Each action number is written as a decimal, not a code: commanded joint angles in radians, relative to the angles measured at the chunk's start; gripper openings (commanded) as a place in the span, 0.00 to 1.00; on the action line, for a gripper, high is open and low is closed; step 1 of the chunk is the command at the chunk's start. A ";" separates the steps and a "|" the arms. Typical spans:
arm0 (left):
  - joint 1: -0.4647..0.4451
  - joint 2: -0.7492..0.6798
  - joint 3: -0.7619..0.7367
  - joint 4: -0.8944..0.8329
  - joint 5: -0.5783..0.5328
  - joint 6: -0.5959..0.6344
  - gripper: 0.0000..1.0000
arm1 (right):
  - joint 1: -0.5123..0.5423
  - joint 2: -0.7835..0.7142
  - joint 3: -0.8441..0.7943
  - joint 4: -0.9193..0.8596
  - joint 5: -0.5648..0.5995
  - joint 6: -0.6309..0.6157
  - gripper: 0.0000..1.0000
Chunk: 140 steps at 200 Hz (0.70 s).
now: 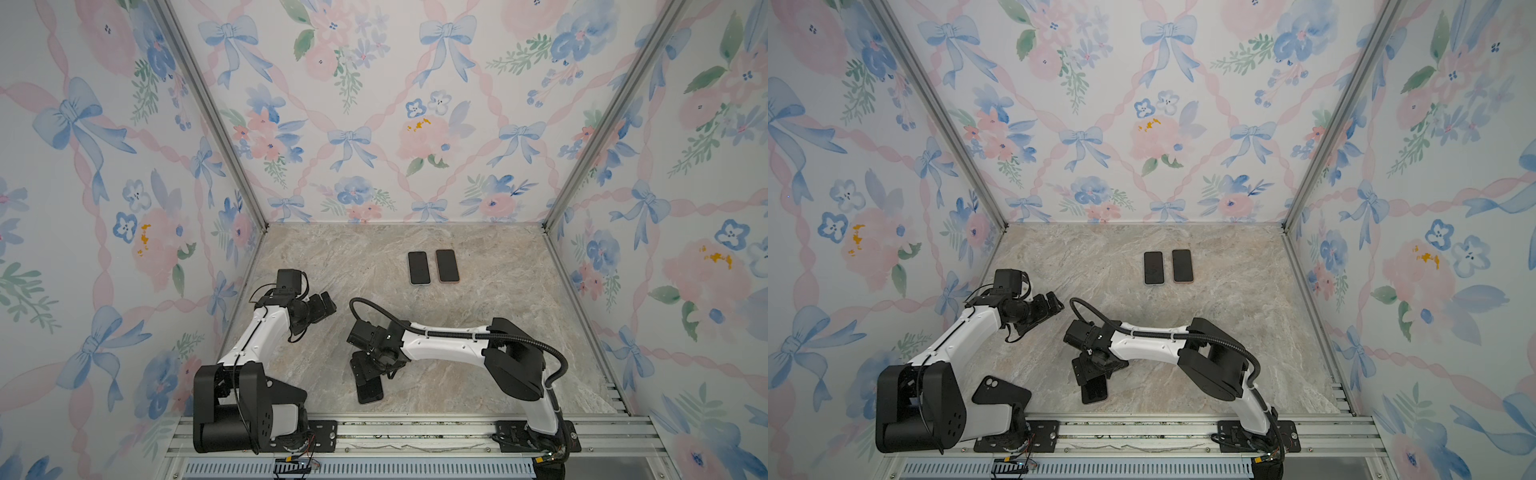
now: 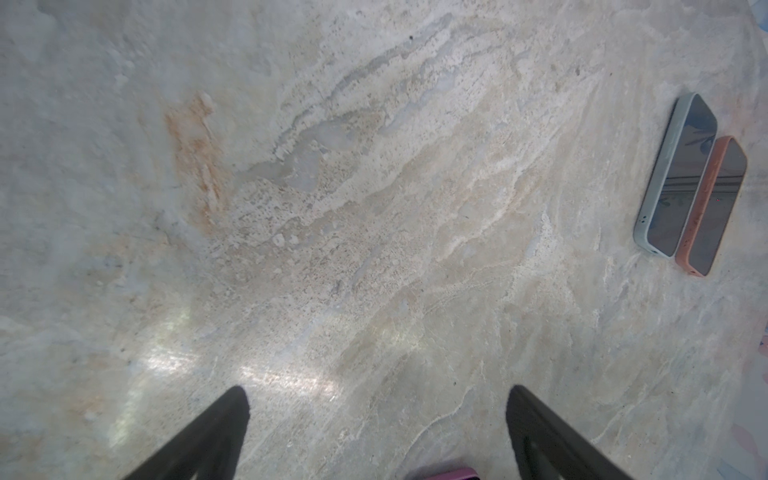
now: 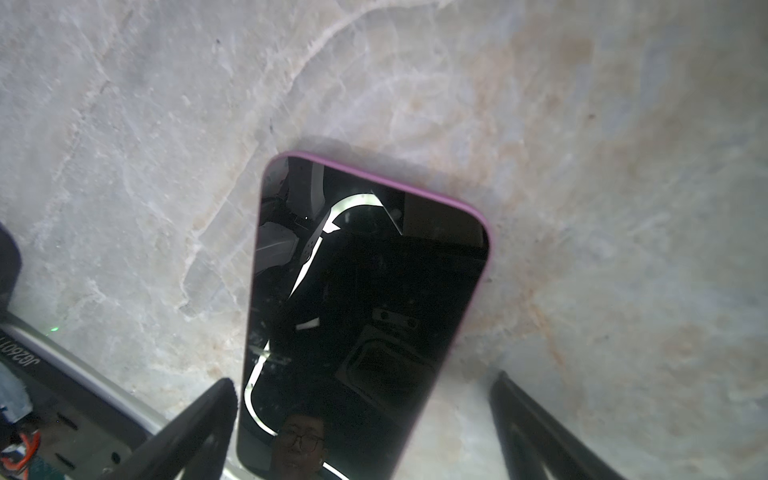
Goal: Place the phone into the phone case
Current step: 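Open and withdraw the right gripper toward the purple-rimmed phone while the left arm retracts, then grasp the purple-rimmed black phone with the right gripper while the left reaches the black case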
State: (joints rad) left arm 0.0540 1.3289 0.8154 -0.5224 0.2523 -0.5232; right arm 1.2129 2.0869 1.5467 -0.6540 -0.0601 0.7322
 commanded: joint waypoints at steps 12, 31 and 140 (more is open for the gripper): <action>0.012 -0.023 -0.010 -0.018 0.018 0.010 0.98 | 0.033 0.058 0.074 -0.049 -0.011 -0.025 0.97; 0.016 -0.025 -0.011 -0.018 0.018 0.010 0.98 | 0.046 0.082 0.111 -0.101 0.024 -0.025 0.97; 0.066 -0.043 -0.022 -0.019 0.023 -0.006 0.98 | 0.102 0.222 0.300 -0.388 0.210 -0.012 0.88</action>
State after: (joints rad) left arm 0.1143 1.2984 0.8131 -0.5224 0.2703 -0.5240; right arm 1.3113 2.2898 1.8652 -0.9504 0.1135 0.7208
